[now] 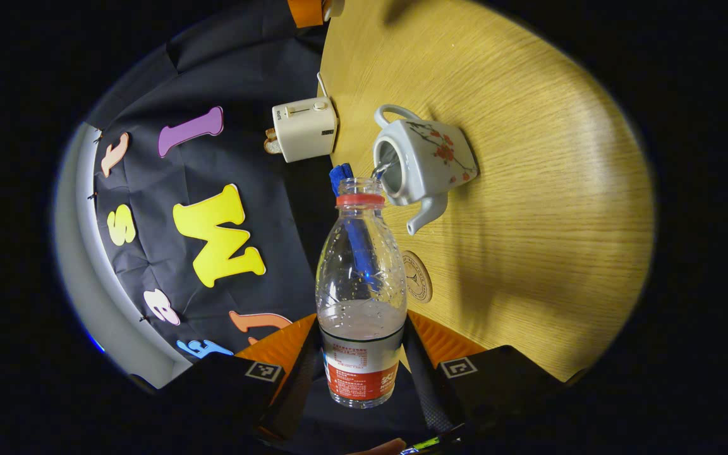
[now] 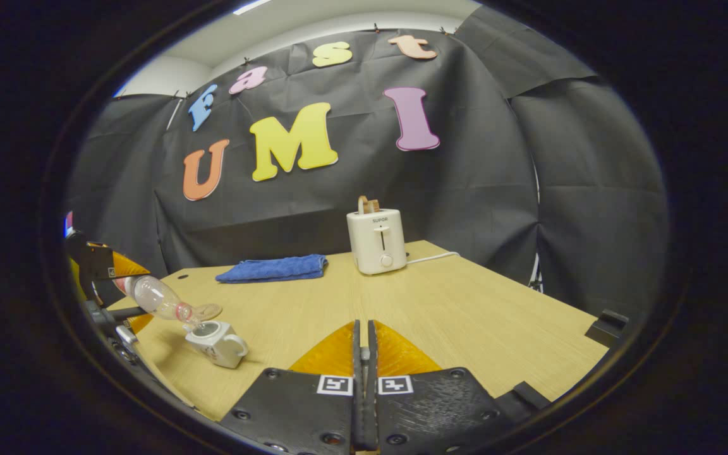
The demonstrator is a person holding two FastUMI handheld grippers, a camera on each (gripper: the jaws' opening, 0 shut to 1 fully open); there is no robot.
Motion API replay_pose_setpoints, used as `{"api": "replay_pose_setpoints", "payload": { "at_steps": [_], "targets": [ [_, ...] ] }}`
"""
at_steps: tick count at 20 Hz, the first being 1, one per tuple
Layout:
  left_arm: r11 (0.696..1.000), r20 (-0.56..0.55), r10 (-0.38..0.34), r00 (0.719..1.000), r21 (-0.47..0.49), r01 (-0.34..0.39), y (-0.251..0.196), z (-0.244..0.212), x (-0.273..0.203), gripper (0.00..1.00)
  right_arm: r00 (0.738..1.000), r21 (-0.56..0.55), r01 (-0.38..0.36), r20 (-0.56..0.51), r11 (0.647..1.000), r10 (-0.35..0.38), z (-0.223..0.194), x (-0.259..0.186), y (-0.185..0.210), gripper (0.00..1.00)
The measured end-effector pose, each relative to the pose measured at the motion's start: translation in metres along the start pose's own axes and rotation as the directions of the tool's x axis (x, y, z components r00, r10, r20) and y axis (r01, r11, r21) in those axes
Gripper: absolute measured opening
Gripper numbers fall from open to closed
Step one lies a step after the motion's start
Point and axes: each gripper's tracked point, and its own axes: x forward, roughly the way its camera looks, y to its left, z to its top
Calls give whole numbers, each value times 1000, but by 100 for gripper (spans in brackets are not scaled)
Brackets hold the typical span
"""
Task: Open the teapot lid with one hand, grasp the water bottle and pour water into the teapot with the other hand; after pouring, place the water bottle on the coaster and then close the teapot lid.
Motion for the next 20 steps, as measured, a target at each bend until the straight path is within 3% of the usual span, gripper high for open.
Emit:
{"api": "replay_pose_setpoints", "payload": {
  "at_steps": [1,4,6,7,8,20],
  "targets": [
    [1000,-5,1,1000,6,-1,2,-1,2,76,1000,2,0,2,1000,0,0,-1,0,0],
    [999,-14,8,1000,34,-8,11,-2,6,80,1000,1,2,1,1000,-2,0,1,-2,0],
    [998,-14,14,1000,54,-13,11,-1,5,76,1000,-2,3,0,1000,-3,-1,1,-2,0],
    [998,-11,17,1000,62,-16,12,0,3,80,1000,-3,2,0,1000,-2,-1,1,-1,0],
    [997,-7,19,1000,70,-18,12,1,3,76,1000,-4,-2,1,1000,2,-1,1,0,0],
    [978,-27,46,999,207,-40,29,5,7,76,1000,-26,-2,0,1000,2,-3,1,2,0]
  ]
}}
